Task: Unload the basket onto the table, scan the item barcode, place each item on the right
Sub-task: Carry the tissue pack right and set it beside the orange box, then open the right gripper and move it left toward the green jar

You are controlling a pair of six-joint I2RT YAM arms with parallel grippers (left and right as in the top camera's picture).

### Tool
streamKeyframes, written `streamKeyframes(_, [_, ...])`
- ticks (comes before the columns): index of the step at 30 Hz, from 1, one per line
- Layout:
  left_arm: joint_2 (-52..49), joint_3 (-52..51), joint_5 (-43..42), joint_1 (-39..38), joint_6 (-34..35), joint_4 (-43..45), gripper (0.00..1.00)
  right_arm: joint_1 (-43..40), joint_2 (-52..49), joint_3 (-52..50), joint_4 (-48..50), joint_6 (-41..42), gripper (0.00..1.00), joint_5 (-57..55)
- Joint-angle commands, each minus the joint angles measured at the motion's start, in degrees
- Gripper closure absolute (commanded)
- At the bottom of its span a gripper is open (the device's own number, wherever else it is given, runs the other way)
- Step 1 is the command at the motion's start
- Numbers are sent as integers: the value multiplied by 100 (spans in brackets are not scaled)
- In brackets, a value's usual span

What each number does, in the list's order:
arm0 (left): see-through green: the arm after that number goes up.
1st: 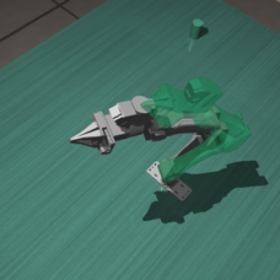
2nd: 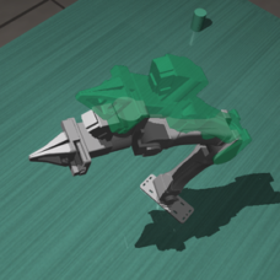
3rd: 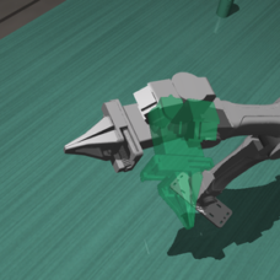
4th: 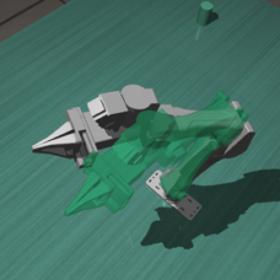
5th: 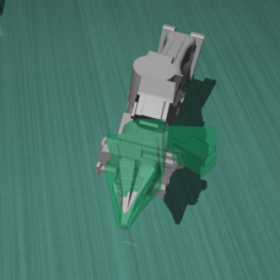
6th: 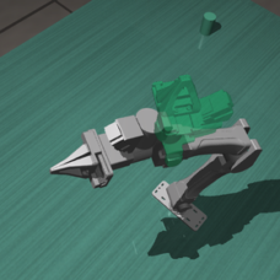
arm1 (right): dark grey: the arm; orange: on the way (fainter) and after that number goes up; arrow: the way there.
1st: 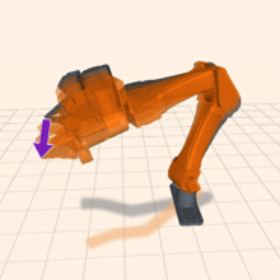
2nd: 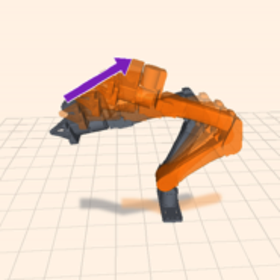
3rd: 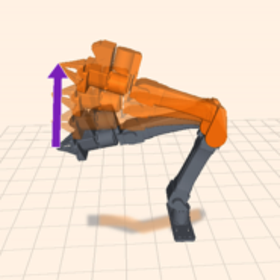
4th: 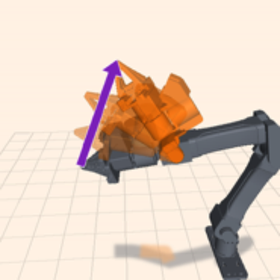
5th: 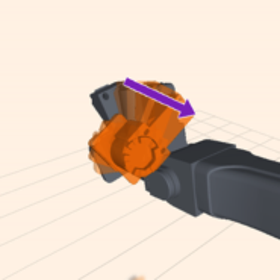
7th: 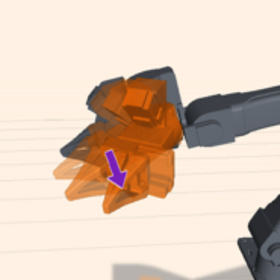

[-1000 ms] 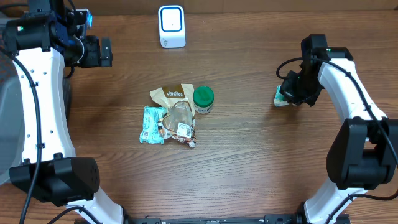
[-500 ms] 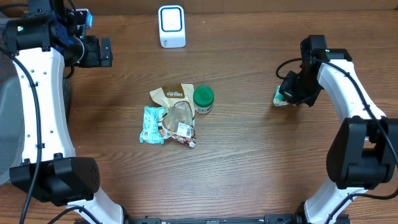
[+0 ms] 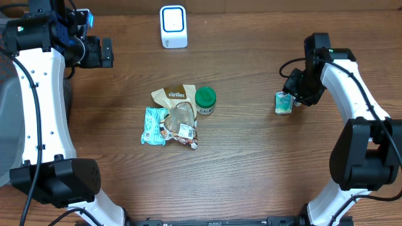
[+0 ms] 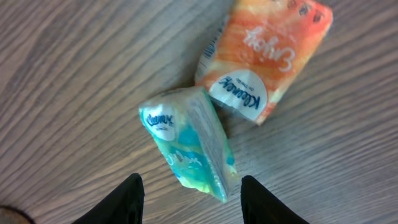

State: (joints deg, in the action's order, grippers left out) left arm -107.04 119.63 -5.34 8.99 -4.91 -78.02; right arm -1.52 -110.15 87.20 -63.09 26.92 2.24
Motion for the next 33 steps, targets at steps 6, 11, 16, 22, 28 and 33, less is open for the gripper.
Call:
streamKeyframes(6, [-46,52,24,-2,-114,9,0,92,-13,691,356,-319,48,1222])
streamKeyframes(11, [-46,52,24,-2,-114,9,0,236,-13,688,605,-496,42,1215])
streamKeyframes(16, [-46,52,24,-2,-114,9,0,398,-13,688,841,-492,38,1025])
streamKeyframes(22, [-46,52,24,-2,-114,9,1,518,-13,688,1342,-490,34,1027])
streamKeyframes(28, [-46,52,24,-2,-111,9,0,629,-13,688,1377,-490,34,1027])
streamKeyframes(33, [-46,52,24,-2,-114,9,0,678,-13,688,1314,-494,34,1027])
